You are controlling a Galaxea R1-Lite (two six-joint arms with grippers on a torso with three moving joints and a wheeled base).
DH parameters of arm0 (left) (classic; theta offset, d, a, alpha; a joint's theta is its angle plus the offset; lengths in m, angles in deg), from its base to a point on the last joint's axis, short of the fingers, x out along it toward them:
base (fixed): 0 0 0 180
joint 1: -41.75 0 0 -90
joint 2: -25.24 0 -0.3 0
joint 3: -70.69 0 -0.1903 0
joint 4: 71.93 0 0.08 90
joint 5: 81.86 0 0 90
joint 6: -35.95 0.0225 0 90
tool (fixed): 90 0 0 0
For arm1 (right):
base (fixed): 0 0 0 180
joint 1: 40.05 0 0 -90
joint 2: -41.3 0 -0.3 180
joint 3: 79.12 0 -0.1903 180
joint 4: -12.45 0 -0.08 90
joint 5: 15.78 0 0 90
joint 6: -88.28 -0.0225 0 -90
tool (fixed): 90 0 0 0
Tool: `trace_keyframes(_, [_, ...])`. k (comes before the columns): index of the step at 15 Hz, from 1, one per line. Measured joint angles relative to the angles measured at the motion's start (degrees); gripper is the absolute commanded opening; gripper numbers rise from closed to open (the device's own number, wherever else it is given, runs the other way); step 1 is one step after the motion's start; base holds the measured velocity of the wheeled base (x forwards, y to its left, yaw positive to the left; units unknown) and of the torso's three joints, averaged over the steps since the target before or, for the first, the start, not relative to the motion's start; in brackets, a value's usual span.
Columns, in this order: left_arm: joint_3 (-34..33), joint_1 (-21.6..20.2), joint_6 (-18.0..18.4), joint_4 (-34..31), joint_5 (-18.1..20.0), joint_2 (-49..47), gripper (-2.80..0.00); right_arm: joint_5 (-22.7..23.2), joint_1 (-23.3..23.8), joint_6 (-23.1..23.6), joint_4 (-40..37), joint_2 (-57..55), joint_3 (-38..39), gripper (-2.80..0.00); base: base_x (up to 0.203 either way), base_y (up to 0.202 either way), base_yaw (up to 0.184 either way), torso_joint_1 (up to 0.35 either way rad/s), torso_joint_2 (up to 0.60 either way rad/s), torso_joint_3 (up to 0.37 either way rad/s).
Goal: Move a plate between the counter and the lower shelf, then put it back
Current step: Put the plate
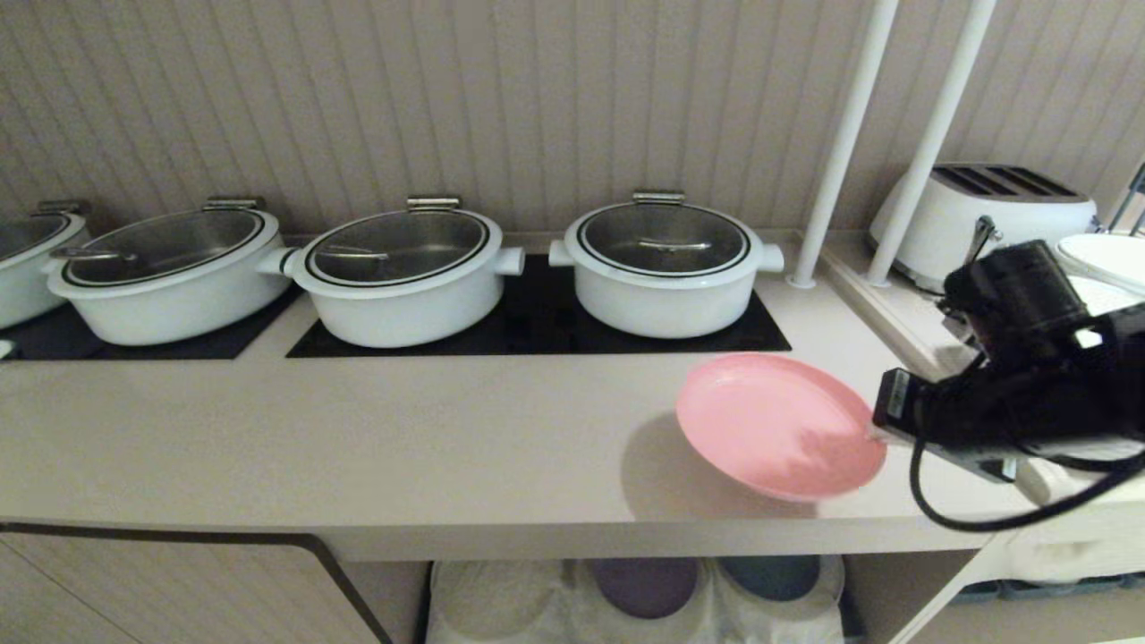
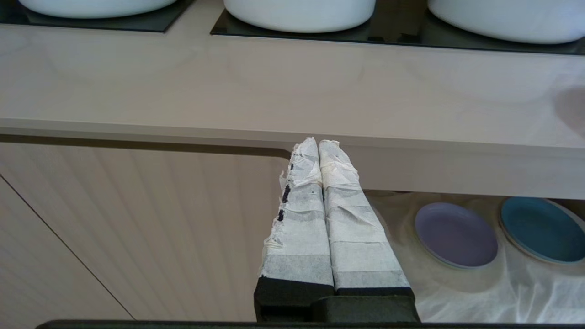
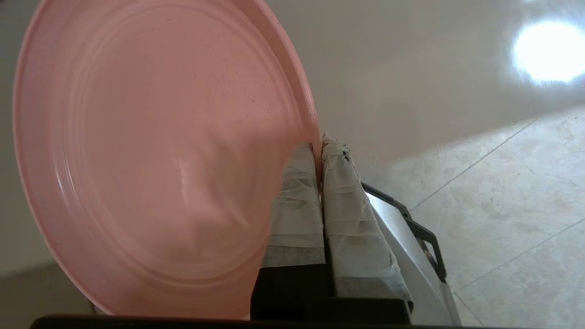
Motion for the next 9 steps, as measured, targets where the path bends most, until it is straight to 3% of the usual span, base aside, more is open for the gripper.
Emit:
trace_keyframes(3, [0.0, 0.0, 0.02, -0.02, 0.0, 0.0, -2.8, 2.74, 1.25, 0.12, 3.83, -7.54, -4.46, -2.8, 0.0, 0.0, 0.0, 0.0, 0.0, 0.0])
trace_keyframes(9, [0.0, 0.0, 0.01, -0.01, -0.05, 0.0, -2.8, 5.22, 2.08, 0.25, 7.89, -14.65, -5.41, -2.8, 0.0, 0.0, 0.0, 0.0, 0.0, 0.0])
